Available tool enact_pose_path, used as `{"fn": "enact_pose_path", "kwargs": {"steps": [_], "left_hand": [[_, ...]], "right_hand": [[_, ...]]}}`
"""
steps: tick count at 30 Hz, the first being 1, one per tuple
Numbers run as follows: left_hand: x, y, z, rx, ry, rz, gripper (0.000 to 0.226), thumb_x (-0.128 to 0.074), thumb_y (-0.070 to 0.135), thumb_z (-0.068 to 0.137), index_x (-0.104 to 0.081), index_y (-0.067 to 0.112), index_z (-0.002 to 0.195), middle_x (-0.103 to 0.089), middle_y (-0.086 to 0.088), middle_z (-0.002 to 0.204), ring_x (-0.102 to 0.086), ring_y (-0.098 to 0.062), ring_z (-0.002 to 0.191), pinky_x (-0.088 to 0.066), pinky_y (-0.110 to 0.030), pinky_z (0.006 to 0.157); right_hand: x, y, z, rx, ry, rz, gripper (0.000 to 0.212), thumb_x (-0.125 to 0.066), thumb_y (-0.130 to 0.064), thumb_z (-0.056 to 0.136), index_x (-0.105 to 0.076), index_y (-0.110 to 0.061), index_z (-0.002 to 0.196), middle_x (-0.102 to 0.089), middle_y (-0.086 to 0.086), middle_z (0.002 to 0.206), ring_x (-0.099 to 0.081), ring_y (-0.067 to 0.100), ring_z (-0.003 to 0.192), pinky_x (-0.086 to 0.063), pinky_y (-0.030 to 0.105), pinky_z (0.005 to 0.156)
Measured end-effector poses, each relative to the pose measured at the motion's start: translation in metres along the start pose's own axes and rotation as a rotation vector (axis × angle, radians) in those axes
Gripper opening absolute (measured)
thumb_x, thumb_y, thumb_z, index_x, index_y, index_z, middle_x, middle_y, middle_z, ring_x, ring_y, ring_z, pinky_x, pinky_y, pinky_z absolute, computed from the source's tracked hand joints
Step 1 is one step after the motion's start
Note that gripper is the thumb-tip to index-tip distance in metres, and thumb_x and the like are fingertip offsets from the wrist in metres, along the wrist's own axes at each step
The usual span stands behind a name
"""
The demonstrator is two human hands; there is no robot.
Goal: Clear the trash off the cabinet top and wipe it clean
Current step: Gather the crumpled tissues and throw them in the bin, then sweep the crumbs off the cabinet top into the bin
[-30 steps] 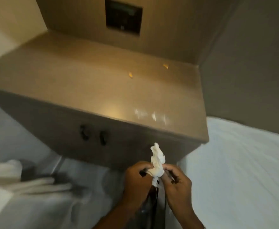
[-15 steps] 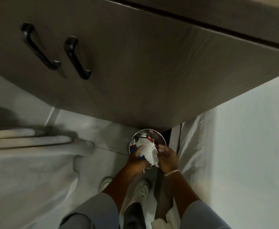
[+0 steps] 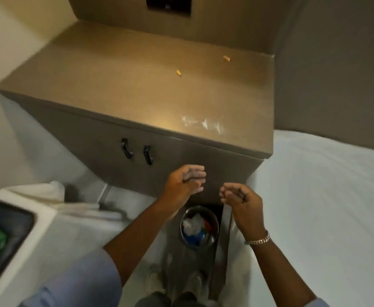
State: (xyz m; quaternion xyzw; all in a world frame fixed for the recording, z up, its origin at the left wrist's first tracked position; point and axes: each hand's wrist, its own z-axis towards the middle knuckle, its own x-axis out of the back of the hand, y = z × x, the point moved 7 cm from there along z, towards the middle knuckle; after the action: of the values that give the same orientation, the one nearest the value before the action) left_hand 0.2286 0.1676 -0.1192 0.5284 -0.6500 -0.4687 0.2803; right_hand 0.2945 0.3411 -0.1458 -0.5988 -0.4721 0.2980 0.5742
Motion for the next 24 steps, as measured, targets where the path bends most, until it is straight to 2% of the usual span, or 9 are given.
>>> {"fn": "enact_pose_path", "kwargs": {"steps": [3, 6, 9, 12, 16, 18, 20, 22, 24], "left_hand": [[-0.003, 0.081, 0.007, -0.223, -0.035, -0.011, 0.026, -0.05, -0.011, 0.089, -0.06, -0.003, 0.111, -0.067, -0.019, 0.101, -0.069, -0.026, 0.087, -0.059, -0.039, 0.08], [0.007, 0.16, 0.041, -0.409, 0.003, 0.086, 0.028, -0.051, -0.015, 0.085, -0.063, -0.001, 0.106, -0.068, -0.014, 0.09, -0.07, -0.018, 0.073, -0.06, -0.033, 0.066], [0.037, 0.215, 0.096, -0.542, 0.171, 0.317, 0.029, -0.053, -0.012, 0.081, -0.067, 0.003, 0.101, -0.068, -0.014, 0.092, -0.067, -0.025, 0.084, -0.057, -0.044, 0.081], [0.076, 0.224, 0.155, -0.517, 0.363, 0.652, 0.029, -0.061, 0.0, 0.08, -0.068, 0.005, 0.108, -0.07, -0.016, 0.105, -0.066, -0.029, 0.097, -0.052, -0.036, 0.093], [0.07, 0.219, 0.224, -0.613, 0.14, 1.131, 0.037, -0.059, 0.011, 0.081, -0.066, 0.01, 0.117, -0.062, -0.018, 0.119, -0.055, -0.034, 0.114, -0.044, -0.035, 0.102], [0.065, 0.218, 0.25, -0.604, 0.055, 1.245, 0.03, -0.058, 0.011, 0.081, -0.07, 0.017, 0.107, -0.059, -0.011, 0.117, -0.054, -0.03, 0.109, -0.047, -0.035, 0.095], [0.063, 0.22, 0.268, -0.599, 0.019, 1.311, 0.019, -0.058, 0.013, 0.085, -0.071, 0.017, 0.099, -0.06, -0.008, 0.112, -0.055, -0.025, 0.103, -0.048, -0.032, 0.085], [0.061, 0.217, 0.281, -0.591, -0.012, 1.358, 0.015, -0.056, 0.015, 0.087, -0.068, 0.014, 0.097, -0.06, -0.007, 0.108, -0.055, -0.024, 0.101, -0.047, -0.032, 0.084], [0.059, 0.216, 0.281, -0.605, 0.016, 1.37, 0.015, -0.055, 0.016, 0.087, -0.064, 0.014, 0.099, -0.059, -0.006, 0.106, -0.055, -0.024, 0.099, -0.047, -0.032, 0.084]], "right_hand": [[0.005, -0.078, 0.018, 0.174, -0.028, 0.106, 0.016, -0.062, 0.001, 0.087, -0.072, -0.007, 0.096, -0.077, 0.011, 0.084, -0.075, 0.022, 0.079, -0.061, 0.024, 0.071], [0.006, -0.147, 0.063, 0.346, 0.014, 0.051, 0.017, -0.067, -0.002, 0.084, -0.075, -0.015, 0.091, -0.077, 0.006, 0.078, -0.074, 0.018, 0.073, -0.061, 0.022, 0.068], [0.001, -0.189, 0.13, 0.447, 0.089, -0.058, 0.016, -0.067, -0.007, 0.085, -0.074, -0.018, 0.093, -0.075, 0.005, 0.081, -0.073, 0.022, 0.075, -0.062, 0.03, 0.07], [-0.012, -0.197, 0.207, 0.414, 0.196, -0.174, 0.016, -0.064, 0.0, 0.084, -0.073, -0.012, 0.091, -0.073, 0.011, 0.084, -0.069, 0.028, 0.076, -0.057, 0.037, 0.074], [-0.039, -0.196, 0.312, 0.252, 0.223, -0.434, 0.027, -0.059, 0.002, 0.082, -0.068, -0.005, 0.107, -0.069, 0.021, 0.11, -0.064, 0.03, 0.102, -0.052, 0.043, 0.094], [-0.053, -0.197, 0.35, 0.246, 0.176, -0.693, 0.043, -0.056, -0.003, 0.083, -0.06, -0.014, 0.124, -0.06, 0.016, 0.13, -0.055, 0.033, 0.122, -0.045, 0.045, 0.105], [-0.068, -0.198, 0.374, 0.265, 0.101, -0.861, 0.048, -0.05, -0.004, 0.083, -0.058, -0.022, 0.127, -0.057, 0.011, 0.136, -0.053, 0.032, 0.125, -0.045, 0.044, 0.106], [-0.086, -0.197, 0.385, 0.272, 0.01, -1.016, 0.038, -0.048, 0.001, 0.079, -0.069, -0.018, 0.103, -0.066, 0.015, 0.117, -0.063, 0.036, 0.108, -0.053, 0.039, 0.091], [-0.096, -0.199, 0.382, 0.285, -0.035, -1.181, 0.027, -0.05, 0.008, 0.07, -0.065, -0.014, 0.071, -0.069, 0.021, 0.093, -0.067, 0.038, 0.089, -0.05, 0.028, 0.071]]}}
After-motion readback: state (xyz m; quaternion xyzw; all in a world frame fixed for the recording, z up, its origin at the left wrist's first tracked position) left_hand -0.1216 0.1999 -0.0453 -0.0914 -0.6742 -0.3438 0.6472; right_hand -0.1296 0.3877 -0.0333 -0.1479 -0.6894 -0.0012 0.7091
